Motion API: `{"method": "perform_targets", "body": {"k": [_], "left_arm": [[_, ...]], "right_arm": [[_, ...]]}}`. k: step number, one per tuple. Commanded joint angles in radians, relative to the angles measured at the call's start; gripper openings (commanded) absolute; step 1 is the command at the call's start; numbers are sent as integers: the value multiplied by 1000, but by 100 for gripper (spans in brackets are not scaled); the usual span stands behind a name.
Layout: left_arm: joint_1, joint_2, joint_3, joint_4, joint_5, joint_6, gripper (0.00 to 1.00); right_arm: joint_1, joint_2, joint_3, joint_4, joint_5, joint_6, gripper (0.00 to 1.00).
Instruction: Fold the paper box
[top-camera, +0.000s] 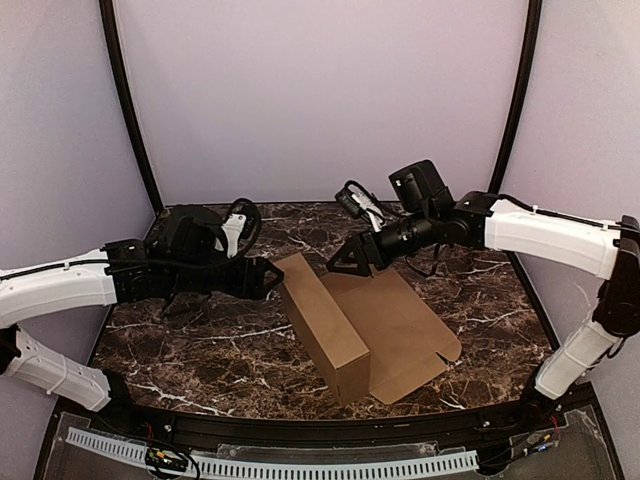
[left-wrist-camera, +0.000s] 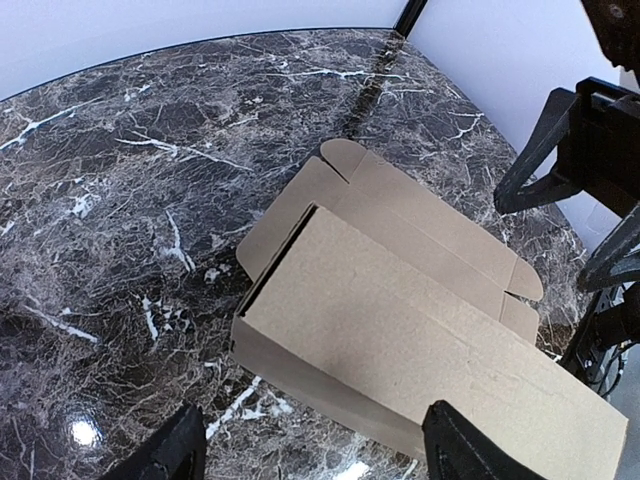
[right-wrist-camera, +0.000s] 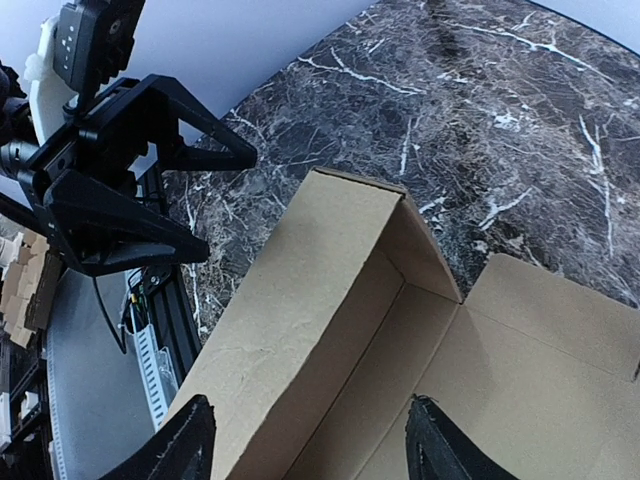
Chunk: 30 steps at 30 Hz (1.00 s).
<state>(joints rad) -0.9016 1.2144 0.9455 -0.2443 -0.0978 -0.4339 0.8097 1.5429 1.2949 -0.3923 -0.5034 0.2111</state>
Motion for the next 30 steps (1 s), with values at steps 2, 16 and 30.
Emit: {"method": "perform_targets", "body": {"k": [2, 16, 30], "left_arm": [[-4, -67, -43, -8, -35, -12, 74], [-5, -262, -132, -101, -127, -16, 75], [-4, -372, -194, -131, -169, -17, 75]], "right_arm": [[27, 84, 20, 67, -89, 122, 60], [108, 218, 102, 45, -98, 153, 49], [217, 315, 248, -93, -19, 114, 21]]}}
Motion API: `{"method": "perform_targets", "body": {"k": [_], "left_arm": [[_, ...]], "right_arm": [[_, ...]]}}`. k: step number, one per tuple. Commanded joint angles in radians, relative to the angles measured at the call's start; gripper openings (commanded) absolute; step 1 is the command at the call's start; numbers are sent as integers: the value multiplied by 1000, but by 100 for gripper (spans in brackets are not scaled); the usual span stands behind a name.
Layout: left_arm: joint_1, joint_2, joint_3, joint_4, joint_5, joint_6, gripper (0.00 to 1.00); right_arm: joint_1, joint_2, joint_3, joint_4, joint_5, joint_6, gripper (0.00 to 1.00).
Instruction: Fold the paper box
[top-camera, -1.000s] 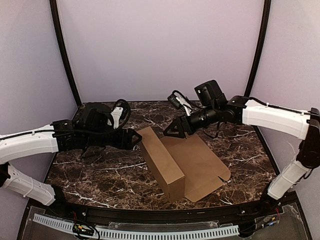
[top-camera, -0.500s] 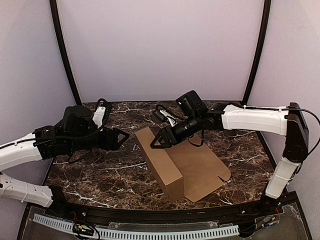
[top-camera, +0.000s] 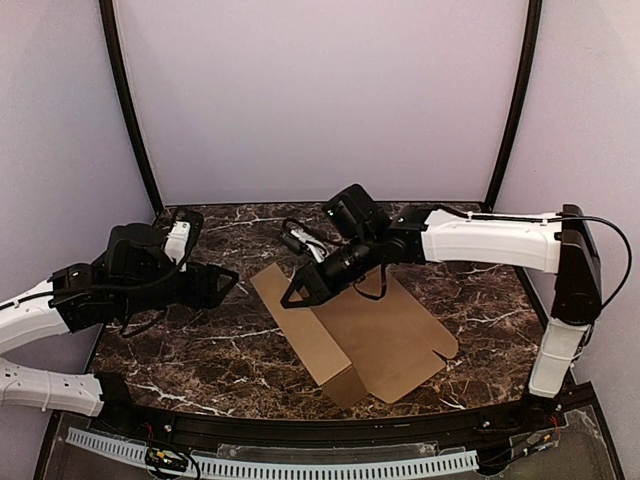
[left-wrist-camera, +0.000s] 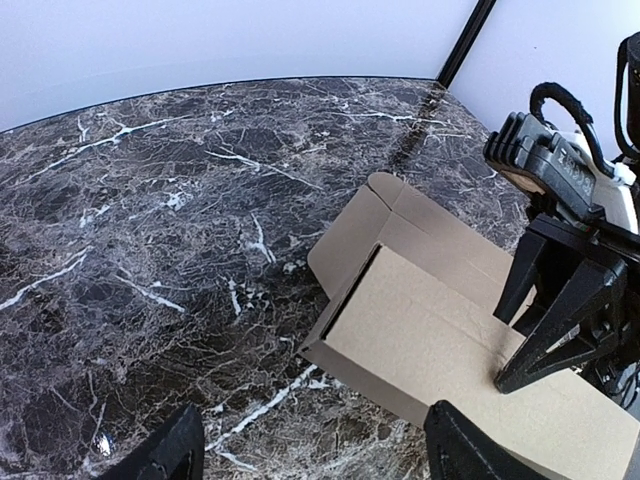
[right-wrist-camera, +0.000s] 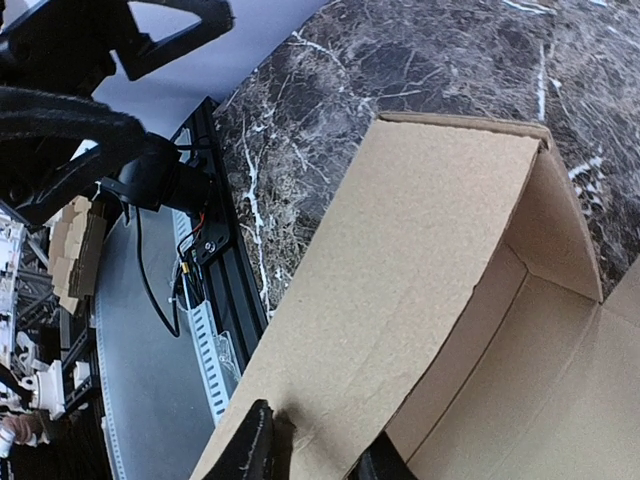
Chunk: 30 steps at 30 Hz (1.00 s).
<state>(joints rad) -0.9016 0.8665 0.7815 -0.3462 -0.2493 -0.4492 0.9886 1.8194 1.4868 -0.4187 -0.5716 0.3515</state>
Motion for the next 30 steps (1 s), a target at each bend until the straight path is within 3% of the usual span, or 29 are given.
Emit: {"method": "perform_targets", "body": {"k": [1, 11, 19, 30], "left_arm": [[-5, -27, -34, -28, -18, -2, 75], [-5, -120, -69, -81, -69, -22, 75], [-5, -202, -102, -124, -145, -48, 76], [-5, -148, -120, -92, -183, -56, 76]], "right_arm": [[48, 53, 72, -85, 65, -35, 19], [160, 197, 197, -275, 298, -164, 8], [197, 207, 98, -264, 423, -372, 3], [190, 199, -71, -157, 593, -664, 0]]}}
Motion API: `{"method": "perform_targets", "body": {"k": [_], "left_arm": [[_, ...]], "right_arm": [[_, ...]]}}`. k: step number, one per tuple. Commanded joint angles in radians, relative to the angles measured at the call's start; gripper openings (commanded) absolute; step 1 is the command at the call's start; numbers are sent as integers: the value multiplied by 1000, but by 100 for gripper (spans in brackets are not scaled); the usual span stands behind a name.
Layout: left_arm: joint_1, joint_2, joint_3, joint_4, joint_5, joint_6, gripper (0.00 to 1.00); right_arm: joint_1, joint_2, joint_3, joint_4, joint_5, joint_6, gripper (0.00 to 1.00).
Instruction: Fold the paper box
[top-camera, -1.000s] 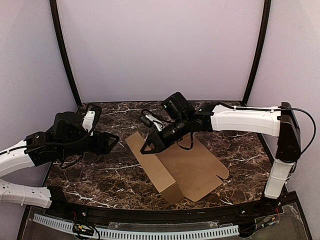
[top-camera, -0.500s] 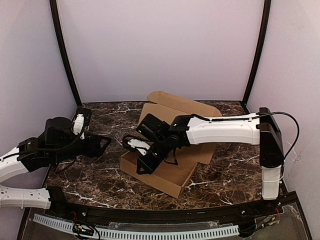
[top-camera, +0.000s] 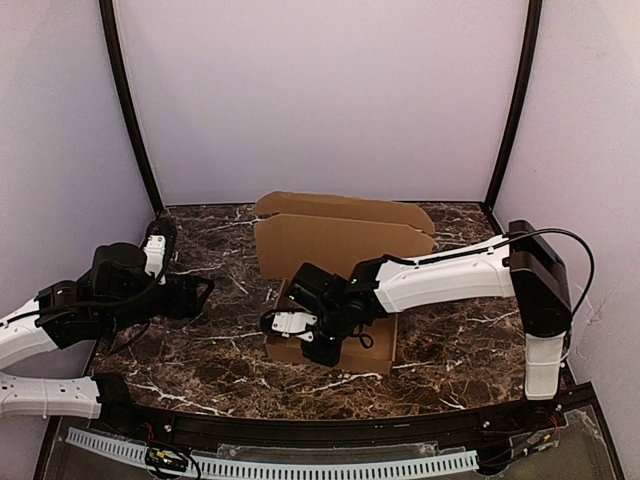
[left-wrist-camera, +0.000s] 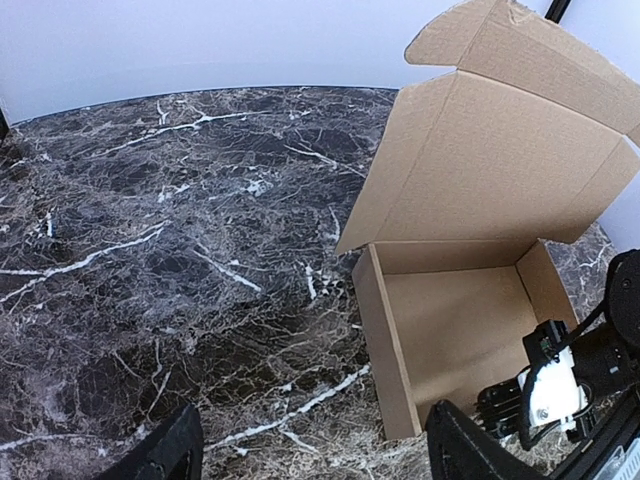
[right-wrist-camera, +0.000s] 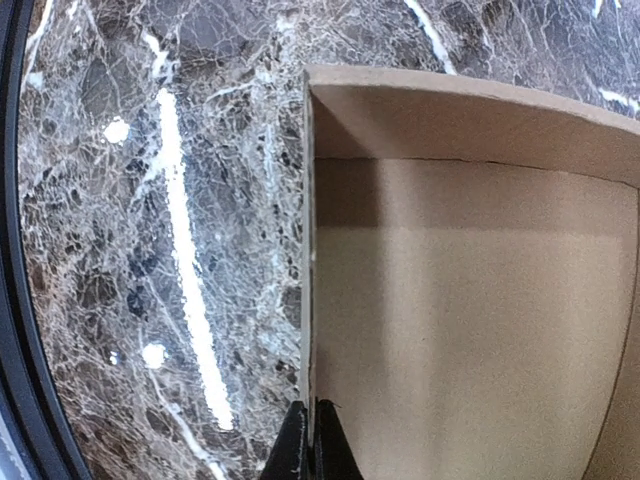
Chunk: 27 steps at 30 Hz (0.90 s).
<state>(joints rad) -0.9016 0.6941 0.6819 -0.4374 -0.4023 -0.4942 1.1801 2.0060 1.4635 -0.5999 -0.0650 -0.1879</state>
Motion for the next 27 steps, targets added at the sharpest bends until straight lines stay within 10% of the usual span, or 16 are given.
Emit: {"method": "perform_targets", "body": {"k": [1, 11, 27], "left_arm": [[-5, 29, -21, 1, -32, -12, 76], [-3, 69, -12, 19, -81, 4, 77], [150, 294, 53, 220, 129, 119, 77]], "right_arm": [[-2, 7, -53, 29, 82, -134, 1], [-4, -109, -143, 84, 60, -185, 43], [-76, -499, -301, 125, 271, -51, 69]]}}
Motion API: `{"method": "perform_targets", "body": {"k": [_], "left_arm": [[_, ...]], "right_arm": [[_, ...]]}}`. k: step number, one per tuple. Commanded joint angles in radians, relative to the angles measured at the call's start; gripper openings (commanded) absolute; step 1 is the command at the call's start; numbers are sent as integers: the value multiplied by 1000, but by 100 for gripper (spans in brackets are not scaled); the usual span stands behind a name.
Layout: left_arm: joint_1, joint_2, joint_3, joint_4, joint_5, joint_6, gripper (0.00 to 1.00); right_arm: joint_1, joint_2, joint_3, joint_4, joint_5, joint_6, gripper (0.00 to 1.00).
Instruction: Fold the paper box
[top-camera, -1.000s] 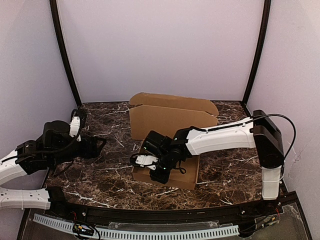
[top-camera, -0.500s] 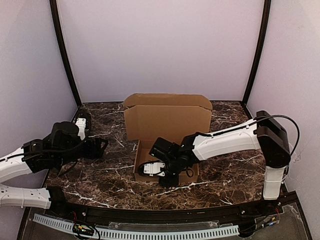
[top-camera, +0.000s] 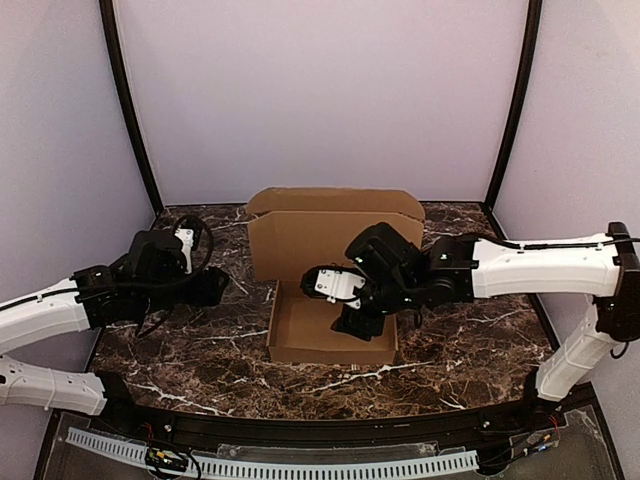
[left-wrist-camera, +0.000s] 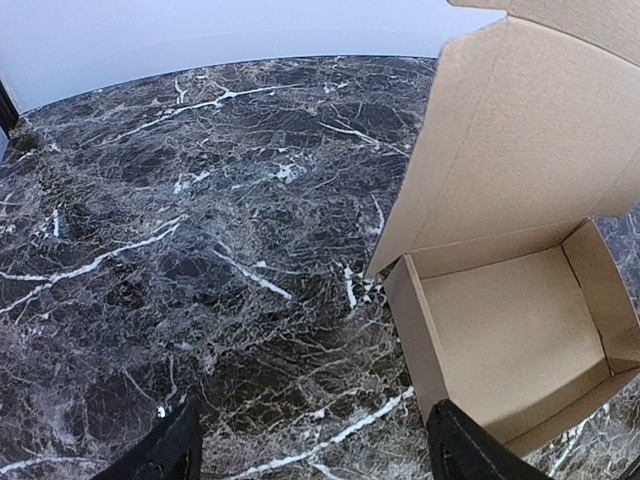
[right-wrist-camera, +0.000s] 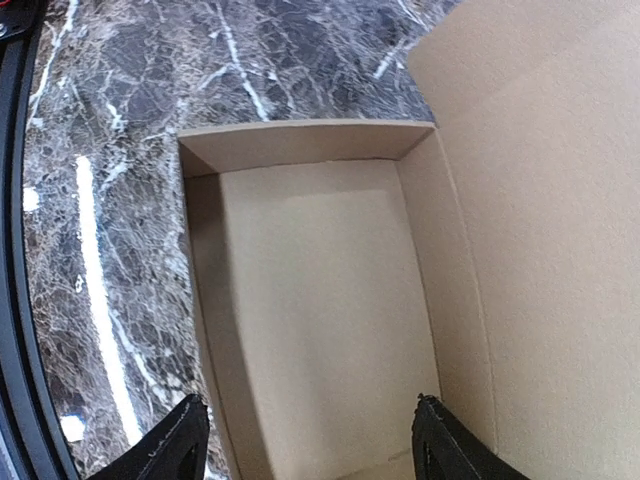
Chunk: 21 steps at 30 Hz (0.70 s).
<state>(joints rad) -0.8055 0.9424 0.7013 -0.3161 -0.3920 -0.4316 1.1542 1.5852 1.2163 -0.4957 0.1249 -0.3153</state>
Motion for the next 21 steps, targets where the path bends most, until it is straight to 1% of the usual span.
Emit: {"method": "perform_targets", "body": {"k": [1, 6, 8, 10, 13, 15, 17, 19, 21], "left_arm": [[72, 59, 43, 111, 141, 65, 76], [119, 172, 98, 192, 243, 131, 73], [132, 207, 123, 206, 250, 153, 70], [151, 235, 146, 208, 257, 164, 65], [201, 267, 176, 199, 262, 165, 54], [226, 278, 190, 195, 264, 165, 50], [239, 286, 200, 200, 267, 172, 47], [249, 296, 208, 211, 277, 181, 47], [258, 305, 214, 224, 311, 192, 49]], "right_arm": [[-71, -105, -68, 25, 90, 101, 69], [-175, -226, -155, 57, 94, 222, 70], [-211, -272, -189, 73, 109, 255, 70], [-241, -322, -218, 78, 137, 289, 68], [-292, -379, -254, 79, 168, 315, 64], [-331, -412, -279, 79, 182, 353, 60], [-374, -439, -298, 86, 181, 374, 59], [-416, -457, -314, 101, 165, 379, 59], [-456, -472, -329, 122, 123, 372, 61]]}}
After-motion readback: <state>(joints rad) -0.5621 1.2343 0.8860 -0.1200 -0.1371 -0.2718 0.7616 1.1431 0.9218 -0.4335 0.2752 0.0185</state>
